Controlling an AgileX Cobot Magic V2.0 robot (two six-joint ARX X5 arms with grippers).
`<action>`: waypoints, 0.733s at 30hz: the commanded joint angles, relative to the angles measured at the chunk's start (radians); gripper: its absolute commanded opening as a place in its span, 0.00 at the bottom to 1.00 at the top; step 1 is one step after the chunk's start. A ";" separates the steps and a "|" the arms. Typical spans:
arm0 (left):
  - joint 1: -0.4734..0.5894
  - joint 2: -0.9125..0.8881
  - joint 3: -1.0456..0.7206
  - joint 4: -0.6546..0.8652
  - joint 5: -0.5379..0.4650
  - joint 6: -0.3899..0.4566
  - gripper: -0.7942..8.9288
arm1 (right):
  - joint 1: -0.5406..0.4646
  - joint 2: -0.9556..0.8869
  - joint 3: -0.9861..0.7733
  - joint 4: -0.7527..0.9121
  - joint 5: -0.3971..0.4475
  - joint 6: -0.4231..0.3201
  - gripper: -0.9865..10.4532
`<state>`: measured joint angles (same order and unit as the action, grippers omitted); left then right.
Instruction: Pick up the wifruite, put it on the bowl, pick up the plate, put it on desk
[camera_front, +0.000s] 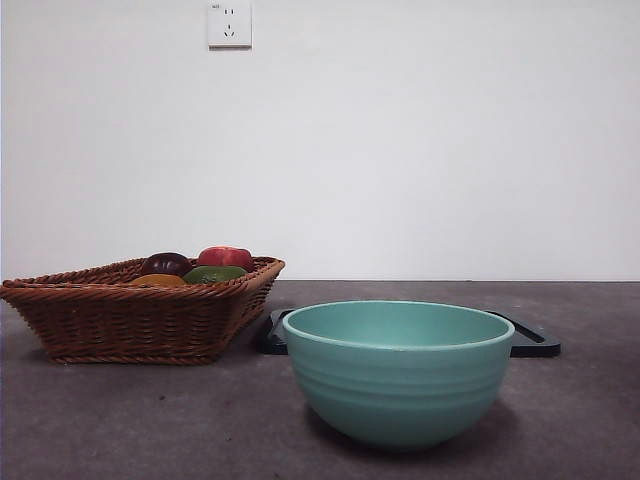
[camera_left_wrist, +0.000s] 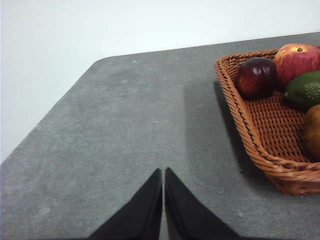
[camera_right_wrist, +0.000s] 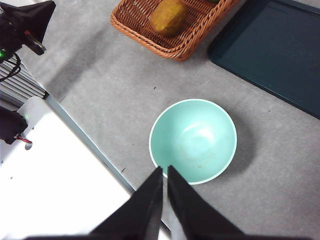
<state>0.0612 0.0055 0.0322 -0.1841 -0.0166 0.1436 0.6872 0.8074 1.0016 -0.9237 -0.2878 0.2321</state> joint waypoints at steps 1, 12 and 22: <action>0.001 -0.003 -0.021 -0.006 0.000 -0.002 0.09 | 0.009 0.008 0.014 0.010 0.000 -0.011 0.09; 0.001 -0.003 -0.021 -0.006 0.000 -0.002 0.09 | -0.021 -0.005 0.013 0.027 0.061 -0.099 0.09; 0.001 -0.003 -0.021 -0.006 0.000 -0.002 0.09 | -0.409 -0.171 -0.200 0.455 0.108 -0.209 0.09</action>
<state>0.0612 0.0055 0.0322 -0.1841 -0.0170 0.1436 0.3088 0.6506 0.8200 -0.5114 -0.1822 0.0544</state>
